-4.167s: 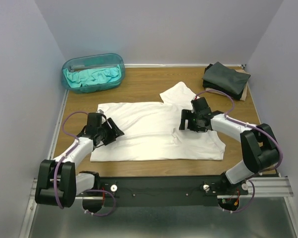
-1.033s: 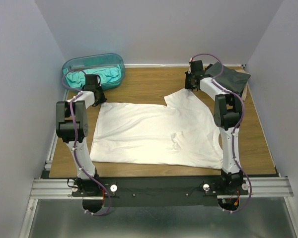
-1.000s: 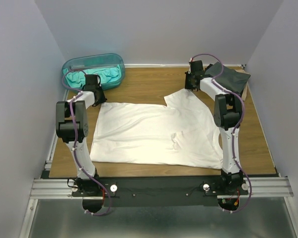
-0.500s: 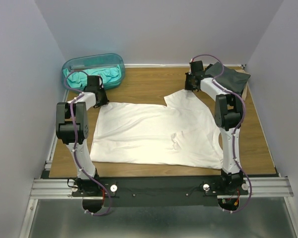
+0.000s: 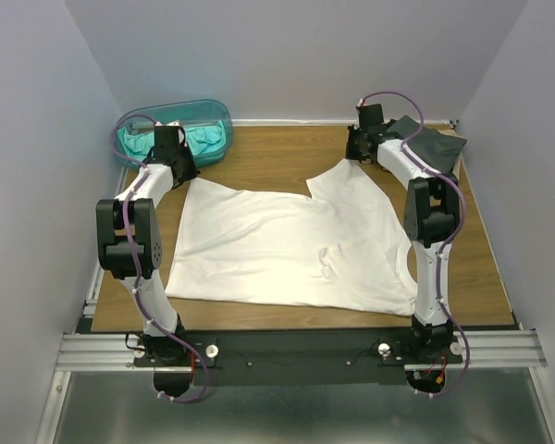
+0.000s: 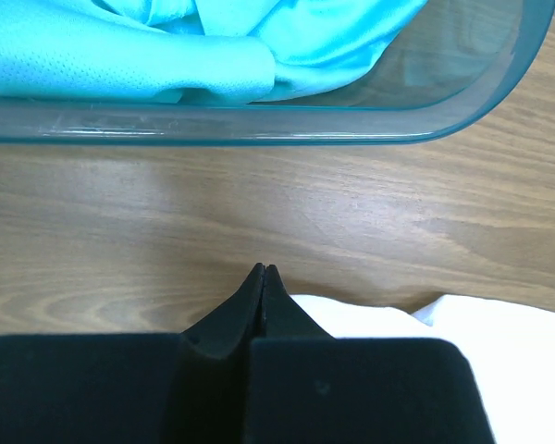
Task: Fold and stack the t-shirts
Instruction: Fold the tshirt
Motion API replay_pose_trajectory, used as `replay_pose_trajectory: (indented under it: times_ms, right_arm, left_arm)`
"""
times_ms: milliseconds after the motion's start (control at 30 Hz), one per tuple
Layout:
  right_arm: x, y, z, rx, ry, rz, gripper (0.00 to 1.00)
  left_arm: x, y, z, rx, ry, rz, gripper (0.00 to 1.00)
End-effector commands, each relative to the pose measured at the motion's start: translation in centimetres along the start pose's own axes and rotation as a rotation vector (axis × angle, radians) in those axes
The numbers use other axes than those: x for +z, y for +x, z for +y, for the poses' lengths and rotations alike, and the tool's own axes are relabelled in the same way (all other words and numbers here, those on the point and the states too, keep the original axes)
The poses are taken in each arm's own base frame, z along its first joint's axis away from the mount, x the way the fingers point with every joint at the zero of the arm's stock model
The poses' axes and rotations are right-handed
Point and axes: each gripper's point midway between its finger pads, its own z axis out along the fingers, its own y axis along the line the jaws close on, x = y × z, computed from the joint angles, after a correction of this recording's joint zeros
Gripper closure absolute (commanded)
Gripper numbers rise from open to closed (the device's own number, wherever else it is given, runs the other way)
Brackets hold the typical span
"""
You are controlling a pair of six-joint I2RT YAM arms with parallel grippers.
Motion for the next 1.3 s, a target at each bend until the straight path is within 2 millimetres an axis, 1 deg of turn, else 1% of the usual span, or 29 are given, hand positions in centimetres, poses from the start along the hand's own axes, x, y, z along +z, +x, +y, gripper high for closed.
replay_pose_trajectory:
  times_ms: [0, 67, 167, 267, 300, 333, 367, 400, 433, 500, 533, 633, 700, 733, 800, 833, 867, 900, 933, 967, 1000, 1033, 1067, 1100, 1133, 1167, 1200, 1233, 1267]
  right_arm:
    - [-2.0, -2.5, 0.8, 0.015, -0.033, -0.047, 1.0]
    - [-1.8, -2.5, 0.6, 0.013, -0.019, -0.048, 1.0]
    - [-1.6, -3.1, 0.2, 0.018, -0.016, -0.061, 1.0]
    - [-1.2, -3.9, -0.4, 0.027, -0.01, -0.075, 1.0]
    - [-1.1, -4.1, -0.5, 0.029, -0.01, -0.079, 1.0]
    - [-1.3, -5.2, -0.9, 0.034, -0.007, -0.102, 1.0]
    - [-1.0, -5.2, -1.1, 0.033, -0.004, -0.101, 1.0]
    - [-1.0, -5.6, -1.1, 0.031, -0.005, -0.111, 1.0]
    - [-1.2, -6.4, -1.3, 0.031, -0.004, -0.13, 1.0]
    - [-1.1, -7.1, -1.5, 0.025, -0.006, -0.143, 1.0]
    - [-1.2, -7.5, -1.4, 0.021, -0.009, -0.152, 1.0]
    - [-2.1, -9.0, -0.8, 0.013, -0.038, -0.185, 0.99]
    - [-3.2, -9.5, -0.2, 0.009, -0.064, -0.194, 1.0]
    - [-3.7, -9.5, -0.1, 0.006, -0.072, -0.194, 1.0]
    - [-4.5, -9.0, 0.3, 0.006, -0.091, -0.182, 1.0]
    - [-5.5, -8.5, 0.4, 0.006, -0.099, -0.172, 1.0]
    - [-5.8, -7.8, 0.5, 0.008, -0.11, -0.156, 1.0]
    - [-7.0, -7.1, 0.6, 0.009, -0.118, -0.143, 1.0]
    - [-7.4, -6.3, 0.7, 0.012, -0.123, -0.128, 1.0]
    - [-8.1, -6.1, 0.8, 0.015, -0.129, -0.126, 1.0]
    - [-8.6, -5.7, 0.9, 0.019, -0.139, -0.121, 1.0]
    - [-9.7, -4.8, 0.9, 0.022, -0.143, -0.109, 1.0]
    - [-10.2, -4.5, 0.9, 0.022, -0.145, -0.104, 1.0]
    - [-10.6, -3.9, 1.0, 0.024, -0.151, -0.094, 1.0]
    - [-11.2, -3.6, 1.2, 0.023, -0.156, -0.093, 0.99]
    - [-12.0, -2.6, 1.1, 0.02, -0.154, -0.081, 1.0]
    - [-12.5, -2.2, 1.3, 0.016, -0.163, -0.076, 0.99]
    - [-12.5, -0.6, 1.1, 0.018, -0.157, -0.044, 1.0]
    - [-13.1, -1.0, 1.4, 0.016, -0.163, -0.059, 0.99]
  left_arm:
    - [-1.3, -0.2, -0.1, -0.003, -0.004, -0.017, 1.0]
    - [-1.2, -0.4, -0.1, -0.006, 0.002, -0.023, 1.0]
    - [-0.7, -0.6, 0.0, -0.007, 0.0, -0.018, 1.0]
    - [-0.3, -1.4, 0.4, -0.006, -0.01, -0.031, 1.0]
    - [-0.3, -2.0, 0.5, -0.005, -0.011, -0.046, 1.0]
    - [-0.3, -2.3, 0.8, -0.008, -0.016, -0.049, 1.0]
    - [-0.2, -3.0, 1.3, -0.016, -0.021, -0.063, 1.0]
    - [-0.1, -3.3, 1.4, -0.019, -0.018, -0.067, 1.0]
    - [0.1, -3.5, 1.6, -0.025, -0.017, -0.07, 1.0]
    - [0.3, -4.4, 1.6, -0.028, 0.014, -0.083, 1.0]
    - [0.9, -4.2, 1.6, -0.027, 0.026, -0.07, 1.0]
    - [1.3, -4.6, 1.0, -0.021, 0.082, -0.066, 1.0]
    - [1.3, -4.7, 1.2, -0.023, 0.088, -0.073, 1.0]
    - [0.8, -5.3, 1.1, -0.022, 0.094, -0.095, 1.0]
    - [0.4, -4.4, 1.4, -0.025, 0.094, -0.089, 1.0]
    - [-0.3, -4.8, 1.4, -0.027, 0.099, -0.106, 1.0]
    - [-0.6, -4.7, 1.5, -0.027, 0.102, -0.11, 1.0]
    - [-1.1, -4.0, 1.5, -0.028, 0.107, -0.103, 1.0]
    - [-1.3, -3.8, 1.6, -0.028, 0.111, -0.102, 1.0]
    - [-1.6, -3.6, 1.6, -0.027, 0.114, -0.1, 1.0]
    - [-1.6, -2.6, 1.6, -0.027, 0.121, -0.081, 1.0]
    - [-2.2, -2.6, 1.4, -0.024, 0.129, -0.086, 1.0]
    - [-2.3, -2.2, 1.5, -0.025, 0.127, -0.082, 1.0]
    - [-2.3, -1.4, 1.8, -0.03, 0.118, -0.068, 1.0]
    - [-2.6, -1.2, 1.9, -0.033, 0.113, -0.068, 1.0]
    - [-3.1, -1.4, 1.8, -0.036, 0.113, -0.077, 1.0]
    - [-3.3, -1.0, 2.2, -0.043, 0.1, -0.071, 1.0]
    - [-3.8, -1.2, 2.1, -0.049, 0.097, -0.083, 1.0]
    - [-4.1, -1.2, 2.3, -0.05, 0.089, -0.088, 1.0]
